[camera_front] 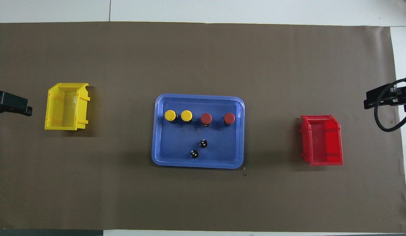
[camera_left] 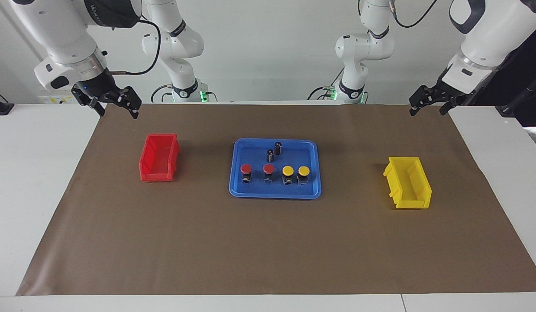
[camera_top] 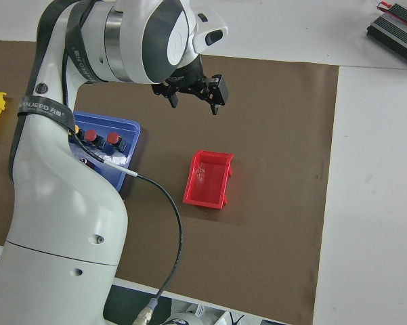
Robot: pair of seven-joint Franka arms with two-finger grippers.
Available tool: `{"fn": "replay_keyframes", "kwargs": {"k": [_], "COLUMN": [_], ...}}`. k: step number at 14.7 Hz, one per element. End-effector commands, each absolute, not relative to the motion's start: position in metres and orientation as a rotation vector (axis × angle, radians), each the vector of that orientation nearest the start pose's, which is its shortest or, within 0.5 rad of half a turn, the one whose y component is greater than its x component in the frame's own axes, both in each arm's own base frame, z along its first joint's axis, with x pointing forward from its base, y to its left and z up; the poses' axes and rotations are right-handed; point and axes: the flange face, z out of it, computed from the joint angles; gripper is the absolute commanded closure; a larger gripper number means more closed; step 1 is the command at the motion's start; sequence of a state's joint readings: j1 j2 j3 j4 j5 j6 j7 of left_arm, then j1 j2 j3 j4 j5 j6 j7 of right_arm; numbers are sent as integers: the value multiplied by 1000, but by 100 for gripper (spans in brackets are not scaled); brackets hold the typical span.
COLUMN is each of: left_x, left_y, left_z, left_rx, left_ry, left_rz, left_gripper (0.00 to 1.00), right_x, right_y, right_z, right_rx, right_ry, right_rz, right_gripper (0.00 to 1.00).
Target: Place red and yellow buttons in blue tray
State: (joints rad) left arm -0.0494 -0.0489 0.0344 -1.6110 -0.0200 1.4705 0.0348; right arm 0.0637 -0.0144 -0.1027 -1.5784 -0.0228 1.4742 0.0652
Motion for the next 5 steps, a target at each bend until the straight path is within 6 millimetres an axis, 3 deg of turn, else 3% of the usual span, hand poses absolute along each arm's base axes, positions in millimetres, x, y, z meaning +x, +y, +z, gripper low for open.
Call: {"fn": "replay_keyframes", "kwargs": {"k": [1, 5], "left_x": [532, 531], "left_y": [-8, -7], "left_z": [625, 635], "left_rx": [-3158, -3153], "left_ry": [140, 142], "left_rz": [169, 137], "left_gripper": [0, 0], "right_x": [531, 531], "right_y": [-23, -23], "right_z": [621, 621], "right_rx": [-3155, -3155], "right_ry": [147, 147], "right_rz": [145, 148], "right_gripper": [0, 0]}}
